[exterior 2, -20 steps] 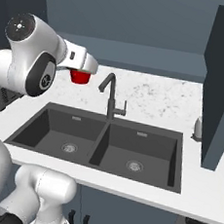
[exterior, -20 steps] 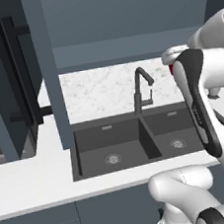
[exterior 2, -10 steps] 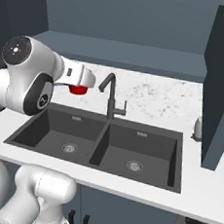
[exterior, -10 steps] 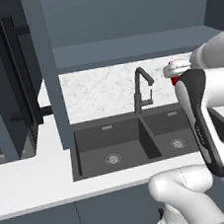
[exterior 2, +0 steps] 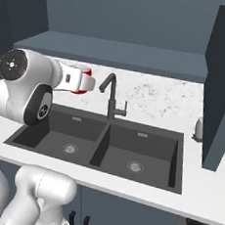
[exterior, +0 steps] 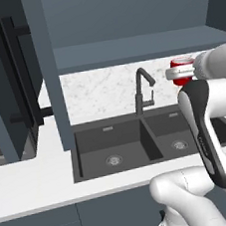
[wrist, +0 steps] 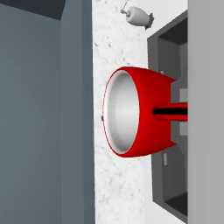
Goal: Gather all objects into one cabinet and sort the glasses and bowls to opposite sides.
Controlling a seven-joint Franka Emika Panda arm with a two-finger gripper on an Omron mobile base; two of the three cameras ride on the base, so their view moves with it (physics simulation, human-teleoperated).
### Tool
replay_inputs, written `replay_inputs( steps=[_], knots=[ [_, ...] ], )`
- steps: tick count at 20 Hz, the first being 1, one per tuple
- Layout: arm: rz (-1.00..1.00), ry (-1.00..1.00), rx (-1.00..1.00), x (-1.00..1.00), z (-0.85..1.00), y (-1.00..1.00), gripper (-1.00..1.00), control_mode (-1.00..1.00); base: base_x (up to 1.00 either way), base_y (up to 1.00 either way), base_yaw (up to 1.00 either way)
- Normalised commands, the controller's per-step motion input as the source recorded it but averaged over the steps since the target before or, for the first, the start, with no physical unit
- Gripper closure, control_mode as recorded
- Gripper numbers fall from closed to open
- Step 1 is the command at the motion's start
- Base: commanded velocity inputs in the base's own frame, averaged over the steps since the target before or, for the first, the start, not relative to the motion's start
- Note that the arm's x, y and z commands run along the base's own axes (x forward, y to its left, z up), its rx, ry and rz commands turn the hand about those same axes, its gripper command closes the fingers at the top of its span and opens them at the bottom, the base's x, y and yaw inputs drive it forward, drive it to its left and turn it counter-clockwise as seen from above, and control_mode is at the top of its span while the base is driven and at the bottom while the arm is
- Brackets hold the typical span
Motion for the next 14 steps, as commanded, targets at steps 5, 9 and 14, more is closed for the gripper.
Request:
replay_inputs(
  steps=[5,9,14],
  knots=[
    [0.00,-0.07,0.00,0.00,0.02,0.00,1.00,-1.00,0.00,0.00,0.00],
    [0.00,-0.01,0.00,0.00,0.04,0.00,1.00,-1.00,0.00,0.00,0.00],
    [0.00,0.00,0.00,0.00,0.07,0.00,1.00,1.00,-0.03,0.00,0.00]
  ],
)
